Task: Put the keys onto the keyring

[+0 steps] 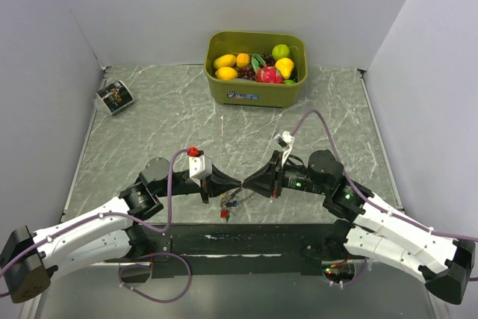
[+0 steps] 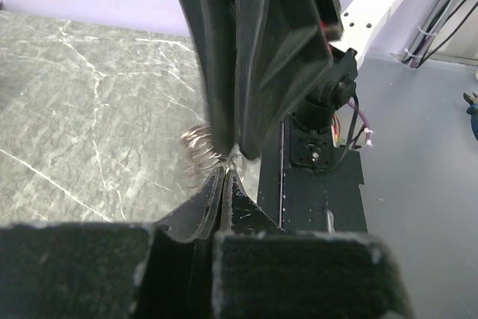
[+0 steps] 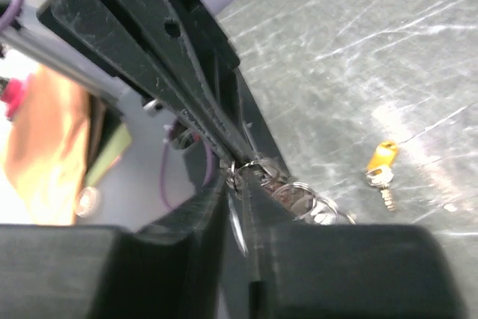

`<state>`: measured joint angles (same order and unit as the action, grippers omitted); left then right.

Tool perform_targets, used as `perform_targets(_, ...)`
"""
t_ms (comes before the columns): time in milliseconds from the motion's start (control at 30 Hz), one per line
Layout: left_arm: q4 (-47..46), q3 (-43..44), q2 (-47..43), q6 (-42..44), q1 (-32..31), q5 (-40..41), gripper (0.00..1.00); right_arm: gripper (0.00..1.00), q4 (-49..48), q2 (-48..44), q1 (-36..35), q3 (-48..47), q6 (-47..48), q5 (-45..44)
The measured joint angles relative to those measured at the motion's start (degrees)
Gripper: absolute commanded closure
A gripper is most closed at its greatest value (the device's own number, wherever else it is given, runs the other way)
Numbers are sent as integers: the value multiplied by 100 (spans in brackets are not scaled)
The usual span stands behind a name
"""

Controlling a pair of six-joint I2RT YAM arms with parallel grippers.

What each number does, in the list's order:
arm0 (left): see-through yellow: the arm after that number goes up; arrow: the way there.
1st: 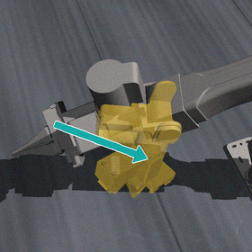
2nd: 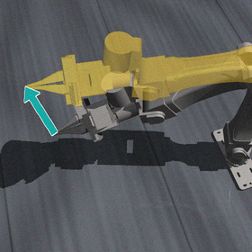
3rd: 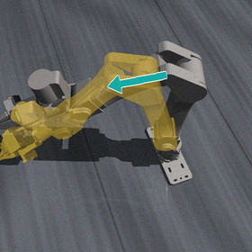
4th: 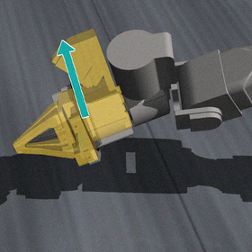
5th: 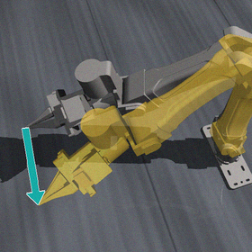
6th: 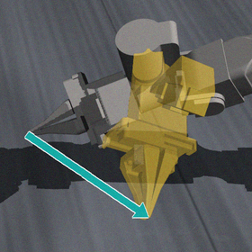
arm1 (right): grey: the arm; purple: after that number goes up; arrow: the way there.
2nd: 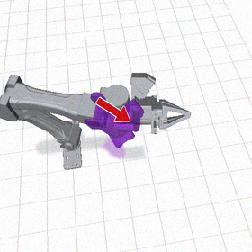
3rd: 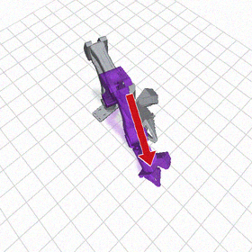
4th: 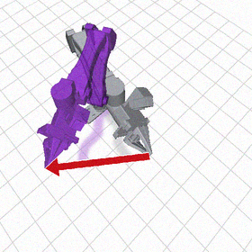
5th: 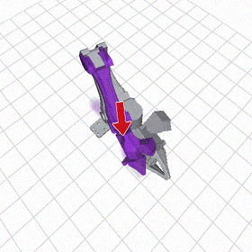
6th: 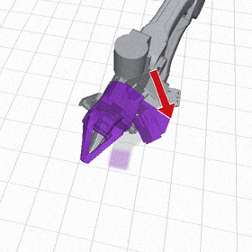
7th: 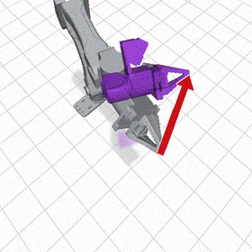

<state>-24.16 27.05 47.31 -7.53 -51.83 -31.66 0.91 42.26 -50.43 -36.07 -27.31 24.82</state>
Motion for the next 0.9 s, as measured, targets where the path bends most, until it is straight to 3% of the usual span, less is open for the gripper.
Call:
perform_targets(33, 42, 0, -26, 22, 0, -2, 99, 47, -24, -37, -4, 11, -17, -50)
perform_targets(67, 70, 0, -39, 42, 0, -4, 99, 41, -55, -92, -4, 11, -24, -109)
perform_targets(167, 170, -4, -101, 63, 0, 0, 99, 26, -160, -286, -4, 22, -50, -245)
perform_targets(233, 223, -4, -170, 85, 0, 2, 99, 23, -234, -442, -4, 61, -74, -345)
perform_targets(467, 262, -57, -420, 190, 0, 13, 99, 24, -337, -608, -4, 98, -92, -483)
perform_targets(667, 293, -72, -498, 286, 0, 48, 99, 40, -542, -520, -4, 164, -50, -199)
perform_targets(900, 356, -107, -542, 350, 0, 70, 99, 43, -758, -173, -4, 177, 87, 304)
